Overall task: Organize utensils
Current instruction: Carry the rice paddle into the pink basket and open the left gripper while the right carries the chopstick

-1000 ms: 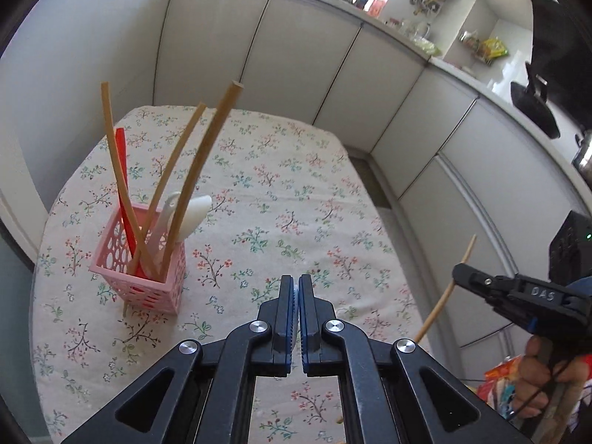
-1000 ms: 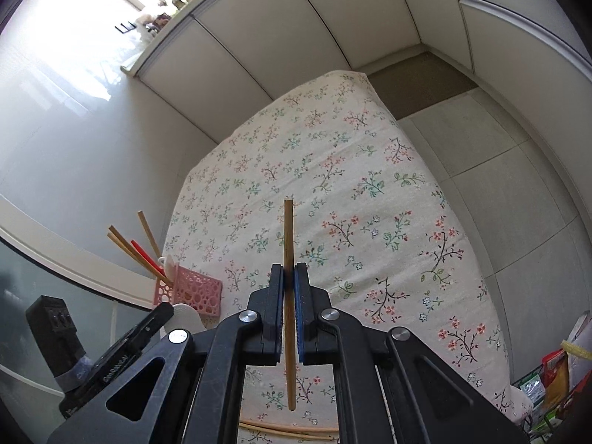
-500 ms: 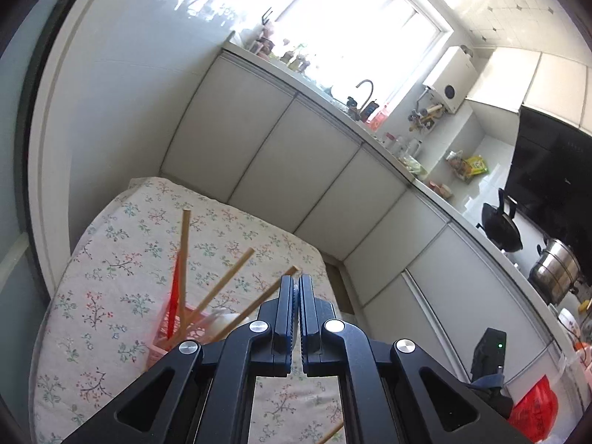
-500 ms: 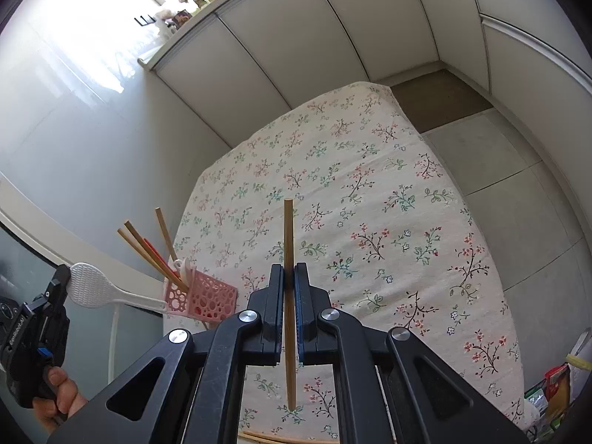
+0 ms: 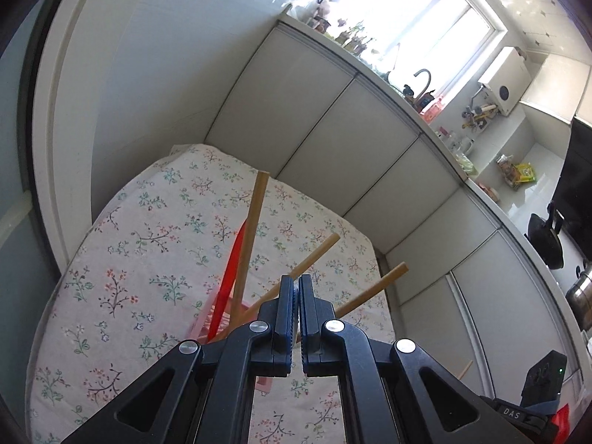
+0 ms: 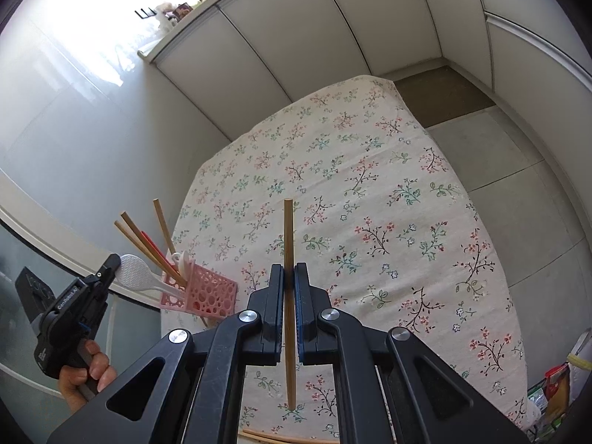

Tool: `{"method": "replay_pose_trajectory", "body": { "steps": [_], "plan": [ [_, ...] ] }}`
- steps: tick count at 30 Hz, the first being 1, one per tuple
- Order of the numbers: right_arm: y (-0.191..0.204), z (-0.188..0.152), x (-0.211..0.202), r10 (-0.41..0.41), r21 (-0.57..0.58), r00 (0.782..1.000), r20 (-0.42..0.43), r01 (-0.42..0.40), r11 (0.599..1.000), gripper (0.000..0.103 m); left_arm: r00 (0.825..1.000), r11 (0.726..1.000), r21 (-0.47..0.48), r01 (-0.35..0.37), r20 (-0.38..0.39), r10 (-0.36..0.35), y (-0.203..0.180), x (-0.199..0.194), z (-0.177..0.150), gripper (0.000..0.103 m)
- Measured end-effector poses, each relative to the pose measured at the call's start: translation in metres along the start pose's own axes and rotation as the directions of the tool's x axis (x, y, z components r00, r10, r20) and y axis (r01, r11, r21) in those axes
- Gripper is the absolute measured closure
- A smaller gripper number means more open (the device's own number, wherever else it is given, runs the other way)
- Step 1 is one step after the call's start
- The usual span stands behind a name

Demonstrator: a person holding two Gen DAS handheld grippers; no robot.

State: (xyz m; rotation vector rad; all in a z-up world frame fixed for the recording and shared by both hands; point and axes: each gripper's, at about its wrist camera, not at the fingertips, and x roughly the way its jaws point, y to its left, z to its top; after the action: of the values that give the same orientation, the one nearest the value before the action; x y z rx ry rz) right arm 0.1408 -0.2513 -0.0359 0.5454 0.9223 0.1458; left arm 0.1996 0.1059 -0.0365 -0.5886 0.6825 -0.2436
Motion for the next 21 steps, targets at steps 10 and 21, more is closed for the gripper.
{"method": "replay_pose_trajectory", "body": {
  "steps": [10,21],
  "plan": [
    [0.002,0.000,-0.002,0.012,-0.007,1.000,0.009,-0.012,1.000,0.098,0.992,0.994,0.001,-0.106,-0.066,0.106,0.013,0.023,-0.007,0.096],
    [0.026,0.000,-0.011,0.067,-0.042,0.996,0.055,-0.065,0.997,0.098,0.970,0.962,0.159,-0.222,-0.067,0.235,-0.009,-0.005,-0.021,0.037]
  ]
}}
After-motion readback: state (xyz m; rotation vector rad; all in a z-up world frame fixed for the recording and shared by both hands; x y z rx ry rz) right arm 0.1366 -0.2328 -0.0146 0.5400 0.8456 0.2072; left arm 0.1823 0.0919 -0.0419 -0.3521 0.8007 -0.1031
